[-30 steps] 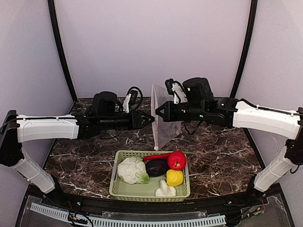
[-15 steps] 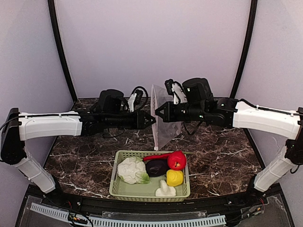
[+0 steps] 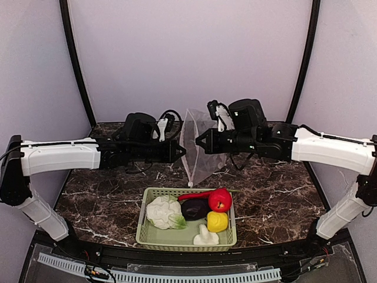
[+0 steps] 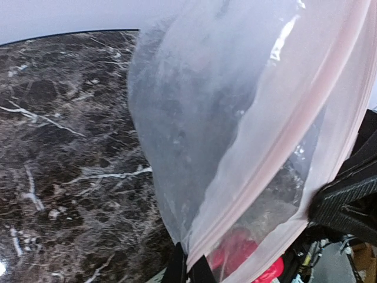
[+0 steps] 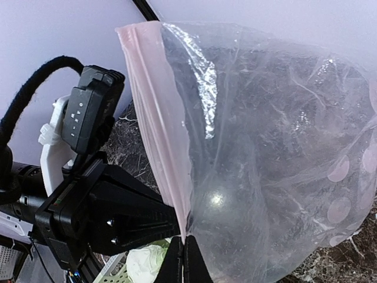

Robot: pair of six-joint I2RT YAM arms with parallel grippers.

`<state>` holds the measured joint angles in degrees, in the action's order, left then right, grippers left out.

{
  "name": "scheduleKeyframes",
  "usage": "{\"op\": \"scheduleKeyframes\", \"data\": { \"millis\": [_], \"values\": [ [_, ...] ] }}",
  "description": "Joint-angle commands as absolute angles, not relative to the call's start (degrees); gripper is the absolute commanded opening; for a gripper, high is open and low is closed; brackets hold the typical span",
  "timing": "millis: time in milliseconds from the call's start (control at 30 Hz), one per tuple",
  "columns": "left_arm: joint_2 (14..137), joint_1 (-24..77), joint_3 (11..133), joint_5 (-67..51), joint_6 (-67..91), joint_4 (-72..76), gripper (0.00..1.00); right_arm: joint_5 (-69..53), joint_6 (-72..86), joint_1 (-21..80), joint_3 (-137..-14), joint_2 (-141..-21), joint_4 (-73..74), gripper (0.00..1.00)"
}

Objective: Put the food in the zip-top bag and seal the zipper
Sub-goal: Open the zipper food storage bag.

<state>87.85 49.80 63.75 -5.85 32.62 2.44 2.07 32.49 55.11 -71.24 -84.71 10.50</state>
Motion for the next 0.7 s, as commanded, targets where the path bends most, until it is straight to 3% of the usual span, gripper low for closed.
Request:
{"op": "scheduleKeyframes", "data": {
  "millis": [0,167,333,667],
  "values": [
    [81.27,50.15,66.08,8.46,27.77,-8.11,0.01,5.26,32.67,55.63,-70.58,-81.66,11.06,0.0],
    [77.11,50.11,69.93,20.96,22.73,-18.79,0.01,7.89,32.75,55.62,-70.31,-80.61,12.01,0.0],
    [73.39,50.16,71.17,22.98,19.79,-23.2,0.01,9.23,34.64,55.61,-70.53,-81.79,12.63,0.0],
    [74.56,51.84,68.68,8.5,14.44,-22.36,0.01,5.23,42.08,54.19,-69.26,-87.64,11.91,0.0]
  ]
}}
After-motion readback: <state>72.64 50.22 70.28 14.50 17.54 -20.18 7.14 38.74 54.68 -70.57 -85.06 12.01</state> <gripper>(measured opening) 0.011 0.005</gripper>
